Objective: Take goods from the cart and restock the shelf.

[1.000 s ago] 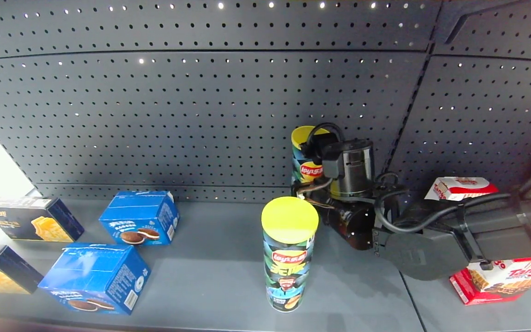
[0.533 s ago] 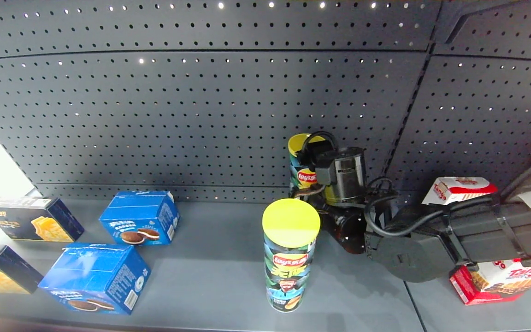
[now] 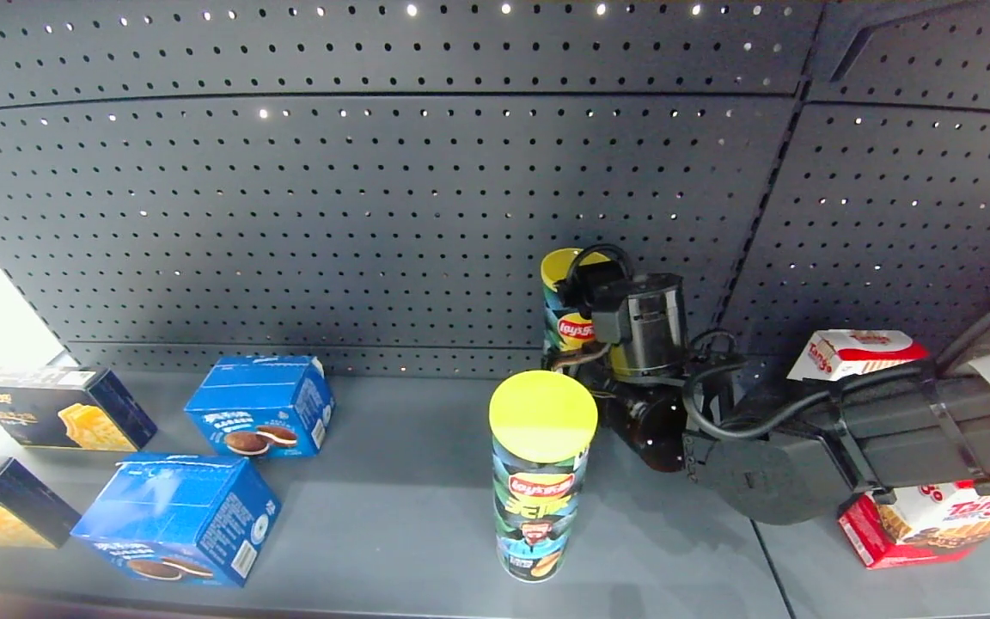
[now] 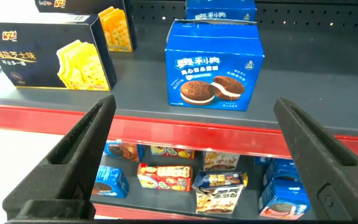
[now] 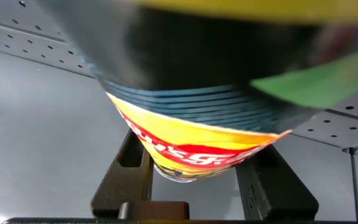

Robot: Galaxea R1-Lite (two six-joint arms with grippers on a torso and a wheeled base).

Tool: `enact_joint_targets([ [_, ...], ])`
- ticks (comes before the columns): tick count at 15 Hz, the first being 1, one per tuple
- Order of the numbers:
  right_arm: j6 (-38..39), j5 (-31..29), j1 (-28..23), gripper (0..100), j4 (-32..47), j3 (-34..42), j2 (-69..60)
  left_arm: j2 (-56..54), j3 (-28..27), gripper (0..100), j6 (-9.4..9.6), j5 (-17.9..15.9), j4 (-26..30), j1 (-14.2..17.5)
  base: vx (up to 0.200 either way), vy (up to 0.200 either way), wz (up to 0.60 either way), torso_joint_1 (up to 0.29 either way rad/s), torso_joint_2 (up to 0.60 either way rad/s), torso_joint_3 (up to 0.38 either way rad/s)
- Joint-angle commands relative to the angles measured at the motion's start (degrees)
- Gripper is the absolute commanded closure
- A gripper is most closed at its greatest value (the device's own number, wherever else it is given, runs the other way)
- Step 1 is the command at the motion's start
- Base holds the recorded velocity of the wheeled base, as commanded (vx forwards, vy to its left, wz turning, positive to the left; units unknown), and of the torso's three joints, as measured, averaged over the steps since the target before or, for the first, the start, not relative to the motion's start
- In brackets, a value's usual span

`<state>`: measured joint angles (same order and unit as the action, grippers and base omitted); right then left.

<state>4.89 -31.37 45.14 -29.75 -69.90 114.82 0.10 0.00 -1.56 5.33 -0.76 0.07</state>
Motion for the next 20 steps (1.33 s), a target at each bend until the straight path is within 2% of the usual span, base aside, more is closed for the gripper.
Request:
enact_joint_targets([
  [1,0.03,-0.01,-0.58,100,-0.05,0.29,-0.57,0.08,0.0,0,-0.11,0.03,-0.04,0.01,0.0,0.0,0.0,0.0,0.0,0.0],
  [8,0.12,0.52,-2.25,100,-0.05,0.03,-0.04,0.08,0.0,0,-0.02,0.03,-0.04,0.01,0.0,0.0,0.0,0.0,0.0,0.0],
  [18,-0.14,0.87,-1.64,100,-1.63,0.29,1.37,0.08,0.0,0,-0.02,0.03,-0.04,0.01,0.0,0.0,0.0,0.0,0.0,0.0],
  [19,-0.05,0.87,-1.64,0,-1.63,0.38,1.46,0.08,0.0,0,-0.11,0.03,-0.04,0.01,0.0,0.0,0.0,0.0,0.0,0.0],
  [20,-0.14,0.87,-1.64,0,-1.63,0.38,1.46,0.08,0.0,0,-0.02,0.03,-0.04,0.01,0.0,0.0,0.0,0.0,0.0,0.0],
])
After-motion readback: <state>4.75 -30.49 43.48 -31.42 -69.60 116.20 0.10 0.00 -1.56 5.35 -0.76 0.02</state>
